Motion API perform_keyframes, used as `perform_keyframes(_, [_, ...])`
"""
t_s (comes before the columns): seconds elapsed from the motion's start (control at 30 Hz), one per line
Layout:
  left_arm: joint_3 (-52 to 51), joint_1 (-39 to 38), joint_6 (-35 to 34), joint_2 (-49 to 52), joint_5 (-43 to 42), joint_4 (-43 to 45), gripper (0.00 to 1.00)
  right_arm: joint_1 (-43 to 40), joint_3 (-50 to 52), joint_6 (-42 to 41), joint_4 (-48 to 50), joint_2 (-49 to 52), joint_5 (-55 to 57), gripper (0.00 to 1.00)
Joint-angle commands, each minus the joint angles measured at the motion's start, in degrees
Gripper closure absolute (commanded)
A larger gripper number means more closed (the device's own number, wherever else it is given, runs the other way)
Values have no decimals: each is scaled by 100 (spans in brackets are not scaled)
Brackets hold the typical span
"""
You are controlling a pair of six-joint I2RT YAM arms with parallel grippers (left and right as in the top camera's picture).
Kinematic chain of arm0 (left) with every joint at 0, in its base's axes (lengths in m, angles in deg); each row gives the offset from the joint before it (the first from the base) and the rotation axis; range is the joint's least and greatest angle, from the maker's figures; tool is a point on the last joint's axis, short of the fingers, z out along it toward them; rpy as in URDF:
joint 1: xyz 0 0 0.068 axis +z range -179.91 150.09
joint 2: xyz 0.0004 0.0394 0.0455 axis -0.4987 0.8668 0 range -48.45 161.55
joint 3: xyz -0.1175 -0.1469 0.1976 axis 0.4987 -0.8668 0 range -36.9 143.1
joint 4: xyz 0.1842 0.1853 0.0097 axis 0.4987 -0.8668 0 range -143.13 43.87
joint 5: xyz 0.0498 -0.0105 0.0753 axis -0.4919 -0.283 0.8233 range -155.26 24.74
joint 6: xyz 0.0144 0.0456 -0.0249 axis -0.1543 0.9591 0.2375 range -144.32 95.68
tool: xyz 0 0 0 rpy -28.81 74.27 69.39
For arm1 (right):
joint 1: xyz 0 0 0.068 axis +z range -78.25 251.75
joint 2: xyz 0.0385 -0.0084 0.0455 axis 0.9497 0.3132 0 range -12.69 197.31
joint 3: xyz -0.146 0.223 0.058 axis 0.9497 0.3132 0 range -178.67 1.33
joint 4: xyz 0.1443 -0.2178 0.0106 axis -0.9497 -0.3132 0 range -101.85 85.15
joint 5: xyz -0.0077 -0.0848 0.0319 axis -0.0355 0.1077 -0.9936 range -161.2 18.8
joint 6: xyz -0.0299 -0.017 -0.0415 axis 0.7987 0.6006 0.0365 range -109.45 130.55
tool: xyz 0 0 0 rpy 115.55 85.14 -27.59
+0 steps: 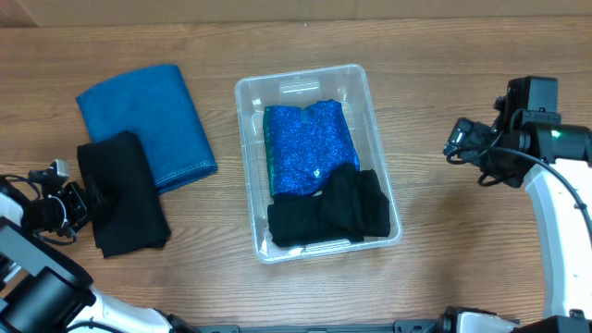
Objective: Pack container
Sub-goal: 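Grasp the black cloth on the left with the left gripper, then lay the black cloth over the sequin cloth in the bin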
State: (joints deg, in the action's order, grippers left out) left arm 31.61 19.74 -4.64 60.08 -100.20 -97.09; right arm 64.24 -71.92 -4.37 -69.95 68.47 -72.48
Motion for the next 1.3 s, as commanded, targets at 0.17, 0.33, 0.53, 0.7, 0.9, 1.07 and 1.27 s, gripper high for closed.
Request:
perform_keyframes(0.17, [87,59,-367,48,1204,431,3,-17,68,81,70,2,-31,3])
perform_keyframes(0.33, [85,55,-365,205,1167,553,2,-17,68,81,76,2,-31,3])
perform_keyframes(0.53, [85,46,-361,772,562,538,10,-17,68,125,83,2,-31,3])
perform_keyframes(0.7, [87,48,-365,822,501,514,50,-17,68,122,87,2,-31,3])
perform_keyframes(0.9, [103,48,-651,772,-186,350,96,-17,68,125,90,2,-31,3])
perform_keyframes(1.07, [302,46,-1252,22,-894,-63,96,-17,68,125,92,2,-31,3])
perform_keyframes(1.27, [304,-446,-2059,-2400,-1633,-122,96,-17,68,142,92,2,-33,4])
